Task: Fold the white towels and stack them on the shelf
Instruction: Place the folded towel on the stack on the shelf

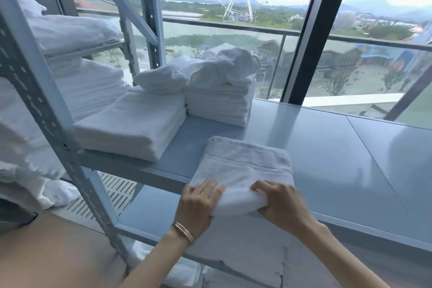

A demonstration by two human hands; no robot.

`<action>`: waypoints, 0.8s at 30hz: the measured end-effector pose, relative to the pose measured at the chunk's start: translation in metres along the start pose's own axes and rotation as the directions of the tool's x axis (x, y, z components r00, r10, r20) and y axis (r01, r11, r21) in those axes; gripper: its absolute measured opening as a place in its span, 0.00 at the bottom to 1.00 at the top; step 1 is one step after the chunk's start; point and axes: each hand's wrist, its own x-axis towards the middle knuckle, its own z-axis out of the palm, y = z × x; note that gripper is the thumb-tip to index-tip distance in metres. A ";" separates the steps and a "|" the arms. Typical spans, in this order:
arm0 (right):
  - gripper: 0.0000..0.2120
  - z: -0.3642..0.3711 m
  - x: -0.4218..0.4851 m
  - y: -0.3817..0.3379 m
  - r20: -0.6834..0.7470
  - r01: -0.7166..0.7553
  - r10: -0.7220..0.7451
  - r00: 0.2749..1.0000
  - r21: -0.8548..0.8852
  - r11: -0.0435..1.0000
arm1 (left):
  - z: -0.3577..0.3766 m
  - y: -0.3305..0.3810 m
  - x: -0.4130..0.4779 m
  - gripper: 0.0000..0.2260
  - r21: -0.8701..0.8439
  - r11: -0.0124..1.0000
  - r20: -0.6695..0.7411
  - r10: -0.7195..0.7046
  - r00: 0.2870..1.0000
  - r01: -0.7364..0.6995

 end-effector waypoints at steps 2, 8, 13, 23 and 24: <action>0.18 -0.026 0.017 -0.005 -0.099 0.043 -0.043 0.994 -0.002 0.999 | -0.021 -0.012 0.001 0.29 -0.057 0.998 -0.068 -0.033 0.997 0.029; 0.22 -0.076 0.088 -0.020 -0.129 0.054 -0.048 0.990 0.043 0.998 | -0.081 -0.059 0.054 0.23 -0.013 0.997 -0.250 -0.073 0.966 0.073; 0.22 -0.090 0.143 -0.022 -0.194 0.043 -0.033 0.980 0.044 0.998 | -0.110 -0.104 0.112 0.25 0.073 0.995 -0.306 -0.038 0.951 0.063; 0.23 -0.136 0.226 -0.058 -0.307 0.010 0.021 0.951 0.099 0.995 | -0.183 -0.178 0.183 0.17 0.108 0.994 -0.443 0.045 0.895 0.003; 0.22 -0.141 0.234 -0.065 -0.319 0.011 0.019 0.948 0.092 0.996 | -0.192 -0.185 0.187 0.16 0.110 0.994 -0.441 0.055 0.896 -0.007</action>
